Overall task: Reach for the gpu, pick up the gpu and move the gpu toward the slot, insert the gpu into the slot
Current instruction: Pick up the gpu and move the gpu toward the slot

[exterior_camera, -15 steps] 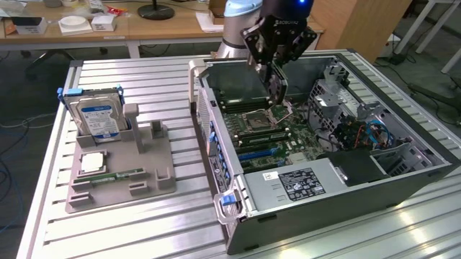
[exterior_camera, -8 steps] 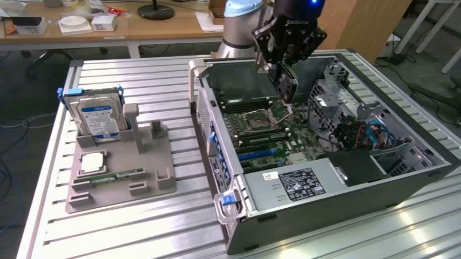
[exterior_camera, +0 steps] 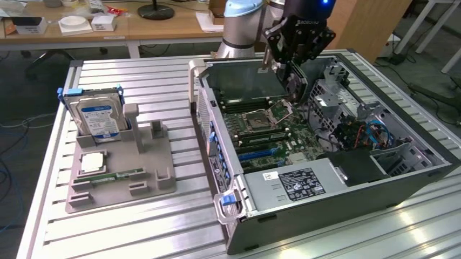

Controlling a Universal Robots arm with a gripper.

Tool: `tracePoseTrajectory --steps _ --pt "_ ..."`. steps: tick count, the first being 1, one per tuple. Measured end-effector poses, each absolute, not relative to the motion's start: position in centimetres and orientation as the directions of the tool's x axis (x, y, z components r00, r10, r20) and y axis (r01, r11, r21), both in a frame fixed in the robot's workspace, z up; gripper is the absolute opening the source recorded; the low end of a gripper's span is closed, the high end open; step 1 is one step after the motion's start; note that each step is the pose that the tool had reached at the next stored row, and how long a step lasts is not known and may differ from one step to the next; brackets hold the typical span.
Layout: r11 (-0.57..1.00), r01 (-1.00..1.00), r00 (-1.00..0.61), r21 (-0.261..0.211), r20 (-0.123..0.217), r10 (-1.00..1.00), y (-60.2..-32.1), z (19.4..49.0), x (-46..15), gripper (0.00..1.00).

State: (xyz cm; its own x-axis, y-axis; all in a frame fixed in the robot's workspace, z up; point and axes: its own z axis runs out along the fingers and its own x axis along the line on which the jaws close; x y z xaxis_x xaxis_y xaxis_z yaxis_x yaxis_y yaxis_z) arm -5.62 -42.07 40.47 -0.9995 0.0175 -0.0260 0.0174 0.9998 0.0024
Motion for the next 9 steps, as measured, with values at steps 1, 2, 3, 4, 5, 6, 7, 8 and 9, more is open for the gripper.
tracePoseTrajectory --steps 1,2,3,4,5,6,7,8,9 --pt "1.0 0.017 -1.0 0.002 -0.026 0.017 -42.1 40.5 -5.4 0.27" --pt "1.0 0.017 -1.0 0.002 -0.026 0.017 -42.1 40.5 -5.1 0.27" --pt "1.0 0.018 -1.0 0.002 -0.026 0.018 -42.1 40.5 -4.8 0.27" --pt "1.0 0.018 -1.0 0.002 -0.026 0.018 -42.1 40.5 -4.5 0.27" --pt "1.0 0.017 -1.0 0.002 -0.026 0.018 -42.1 40.5 -4.2 0.27" --pt "1.0 0.017 -1.0 0.002 -0.026 0.017 -42.1 40.5 -4.0 0.27" --pt "1.0 0.017 -1.0 0.002 -0.026 0.018 -42.1 40.5 -3.7 0.27" --pt "1.0 0.018 -1.0 0.002 -0.026 0.018 -42.1 40.5 -3.5 0.27" --pt "1.0 0.018 -1.0 0.002 -0.026 0.018 -42.1 40.5 -3.2 0.27"
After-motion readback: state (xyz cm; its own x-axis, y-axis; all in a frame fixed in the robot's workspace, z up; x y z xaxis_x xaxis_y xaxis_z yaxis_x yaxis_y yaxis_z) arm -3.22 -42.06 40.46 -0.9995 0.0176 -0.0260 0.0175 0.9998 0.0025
